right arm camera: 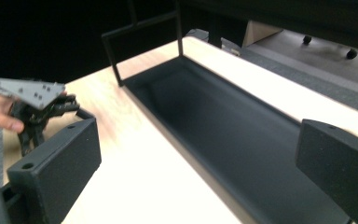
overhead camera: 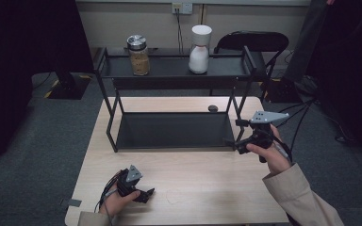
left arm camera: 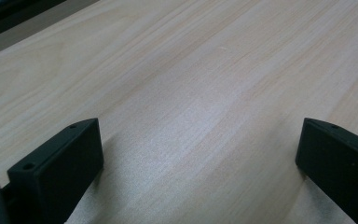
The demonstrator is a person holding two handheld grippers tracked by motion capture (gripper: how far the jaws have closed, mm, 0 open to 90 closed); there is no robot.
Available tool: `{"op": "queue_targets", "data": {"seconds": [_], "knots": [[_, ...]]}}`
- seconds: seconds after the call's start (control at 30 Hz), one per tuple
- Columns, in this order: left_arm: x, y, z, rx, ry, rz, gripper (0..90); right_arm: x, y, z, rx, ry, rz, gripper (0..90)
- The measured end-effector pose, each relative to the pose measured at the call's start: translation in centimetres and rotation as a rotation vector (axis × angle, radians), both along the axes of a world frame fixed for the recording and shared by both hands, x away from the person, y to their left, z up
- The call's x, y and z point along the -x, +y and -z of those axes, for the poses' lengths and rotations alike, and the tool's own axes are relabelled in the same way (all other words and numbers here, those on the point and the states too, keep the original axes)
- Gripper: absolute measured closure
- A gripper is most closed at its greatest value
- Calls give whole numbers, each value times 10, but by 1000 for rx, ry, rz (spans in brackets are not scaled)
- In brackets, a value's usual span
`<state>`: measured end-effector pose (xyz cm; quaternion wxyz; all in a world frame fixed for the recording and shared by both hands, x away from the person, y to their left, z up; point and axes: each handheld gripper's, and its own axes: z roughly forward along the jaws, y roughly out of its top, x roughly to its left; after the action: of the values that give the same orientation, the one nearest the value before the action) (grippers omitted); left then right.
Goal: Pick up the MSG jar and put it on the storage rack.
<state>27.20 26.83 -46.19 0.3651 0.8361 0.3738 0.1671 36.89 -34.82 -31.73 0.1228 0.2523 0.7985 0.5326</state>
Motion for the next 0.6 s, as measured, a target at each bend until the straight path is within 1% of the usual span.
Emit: {"op": "queue_targets", "data": {"seconds": [0.07,0.13,0.17,0.2,0.23,0.27,0.33,0.4,0.47,0.6], "knots": [[0,0,0,0,0,0,0,5,-3,11,-4,13,3,0],[0,0,0,0,0,0,0,10,-5,21,-2,3,8,0],[0,0,0,0,0,0,0,11,-6,26,3,6,2,0],[0,0,0,0,0,0,0,12,-7,30,10,16,-5,0],[0,0,0,0,0,0,0,13,-8,34,16,16,-8,0],[0,0,0,0,0,0,0,15,-9,41,21,27,-13,0],[0,0,0,0,0,0,0,18,-11,50,22,40,-8,0],[0,0,0,0,0,0,0,22,-14,62,13,51,1,0],[0,0,0,0,0,0,0,23,-16,68,23,58,-4,0],[0,0,0,0,0,0,0,27,-20,80,43,65,6,0]]}}
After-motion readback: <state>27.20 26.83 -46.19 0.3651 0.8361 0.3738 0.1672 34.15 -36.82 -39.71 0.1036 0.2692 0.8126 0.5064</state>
